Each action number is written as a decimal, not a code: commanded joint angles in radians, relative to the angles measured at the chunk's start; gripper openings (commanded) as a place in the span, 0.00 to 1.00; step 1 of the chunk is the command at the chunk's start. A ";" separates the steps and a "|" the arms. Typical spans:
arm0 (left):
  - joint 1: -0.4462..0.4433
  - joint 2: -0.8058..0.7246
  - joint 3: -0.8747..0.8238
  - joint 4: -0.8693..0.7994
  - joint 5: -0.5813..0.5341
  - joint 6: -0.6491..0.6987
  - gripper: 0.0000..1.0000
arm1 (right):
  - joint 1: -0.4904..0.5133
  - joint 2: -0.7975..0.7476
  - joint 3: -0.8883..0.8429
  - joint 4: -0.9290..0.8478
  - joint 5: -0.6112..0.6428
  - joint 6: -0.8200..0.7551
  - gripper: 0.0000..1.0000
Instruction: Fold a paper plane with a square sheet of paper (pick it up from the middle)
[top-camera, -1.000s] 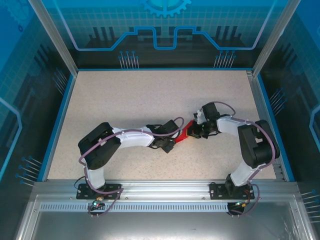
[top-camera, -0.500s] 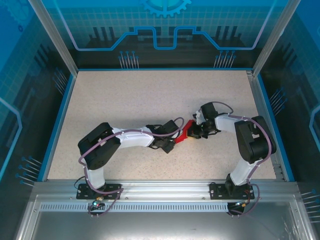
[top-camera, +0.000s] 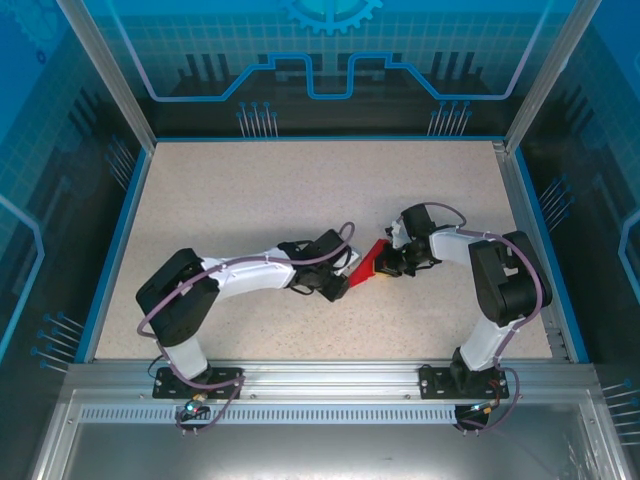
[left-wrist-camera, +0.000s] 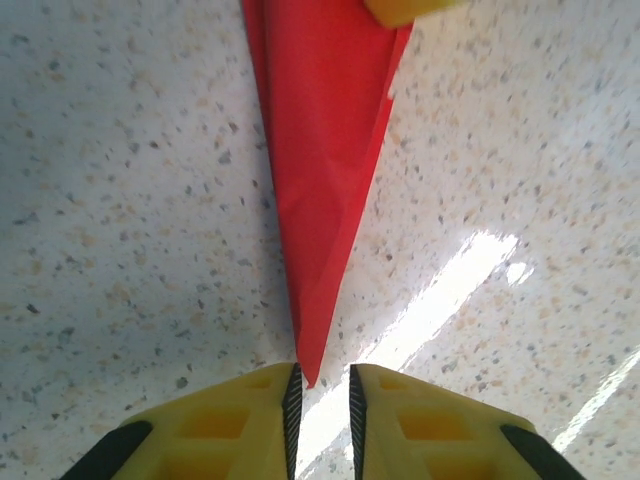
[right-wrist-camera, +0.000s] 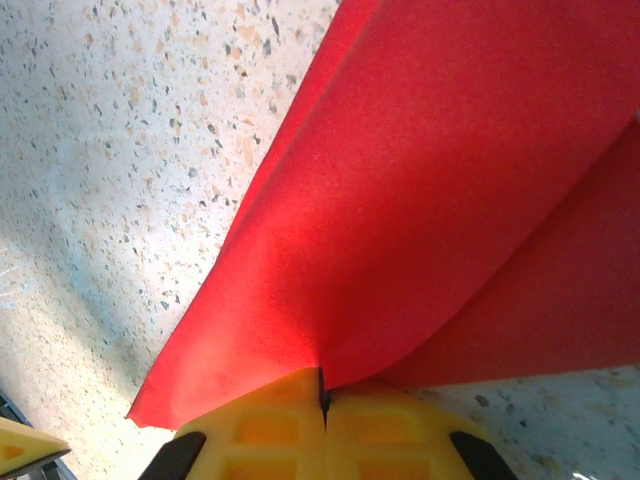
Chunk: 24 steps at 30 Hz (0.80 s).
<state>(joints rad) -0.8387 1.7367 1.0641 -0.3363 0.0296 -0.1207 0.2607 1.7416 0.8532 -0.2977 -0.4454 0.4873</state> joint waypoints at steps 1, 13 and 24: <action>0.020 -0.009 0.001 0.055 0.100 -0.057 0.23 | -0.020 0.040 -0.006 -0.026 0.084 -0.023 0.00; 0.074 0.122 0.060 0.147 0.189 -0.173 0.15 | -0.020 0.040 -0.013 -0.019 0.078 -0.021 0.00; 0.074 0.178 0.070 0.167 0.239 -0.185 0.13 | -0.026 0.047 -0.022 0.004 0.072 -0.007 0.00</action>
<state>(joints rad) -0.7639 1.8988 1.1088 -0.1844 0.2249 -0.2901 0.2577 1.7454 0.8528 -0.2935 -0.4530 0.4847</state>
